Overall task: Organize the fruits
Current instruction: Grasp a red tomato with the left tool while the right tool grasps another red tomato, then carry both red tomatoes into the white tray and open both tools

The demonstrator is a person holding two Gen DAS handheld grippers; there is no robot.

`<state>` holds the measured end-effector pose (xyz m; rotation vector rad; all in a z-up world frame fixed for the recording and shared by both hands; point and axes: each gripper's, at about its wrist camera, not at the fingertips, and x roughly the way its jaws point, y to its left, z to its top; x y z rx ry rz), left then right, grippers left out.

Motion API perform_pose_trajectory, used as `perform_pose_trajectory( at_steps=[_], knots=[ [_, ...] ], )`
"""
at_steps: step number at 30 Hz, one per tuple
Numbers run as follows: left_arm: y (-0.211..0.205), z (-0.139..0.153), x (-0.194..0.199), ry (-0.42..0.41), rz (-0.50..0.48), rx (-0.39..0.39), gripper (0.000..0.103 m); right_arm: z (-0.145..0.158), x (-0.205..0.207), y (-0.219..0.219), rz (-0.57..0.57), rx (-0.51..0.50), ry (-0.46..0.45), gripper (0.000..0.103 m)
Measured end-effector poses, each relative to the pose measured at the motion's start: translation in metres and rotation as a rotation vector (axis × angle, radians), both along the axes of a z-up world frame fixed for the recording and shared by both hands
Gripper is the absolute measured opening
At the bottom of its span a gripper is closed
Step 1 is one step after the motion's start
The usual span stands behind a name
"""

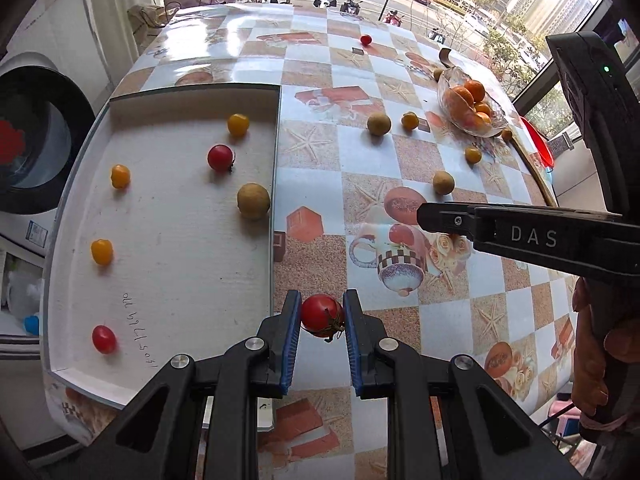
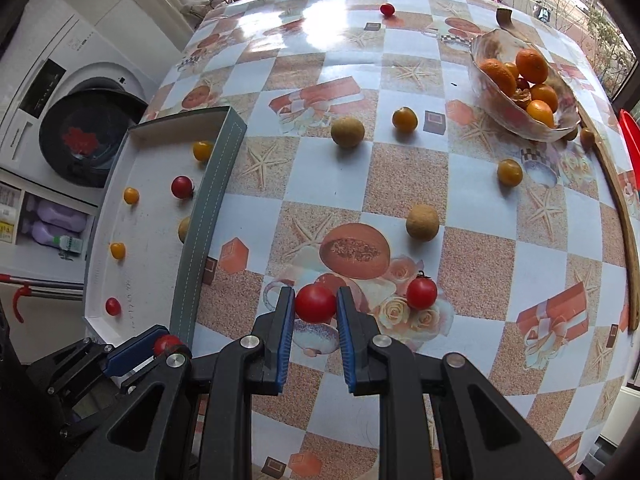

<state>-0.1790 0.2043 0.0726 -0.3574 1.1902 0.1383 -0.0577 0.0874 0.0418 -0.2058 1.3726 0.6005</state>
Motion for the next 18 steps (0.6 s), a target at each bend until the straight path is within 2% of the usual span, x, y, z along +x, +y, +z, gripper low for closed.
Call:
perform_pose_trajectory(
  at_steps=[11, 18],
  knots=[
    [0.060, 0.000, -0.029, 0.003, 0.157, 0.038, 0.023, 0.000, -0.012, 0.069, 0.149, 0.008, -0.007, 0.023],
    [0.094, -0.021, -0.044, 0.049, 0.237, 0.051, 0.023, -0.004, -0.016, 0.111, 0.219, 0.037, 0.021, 0.023]
  ],
)
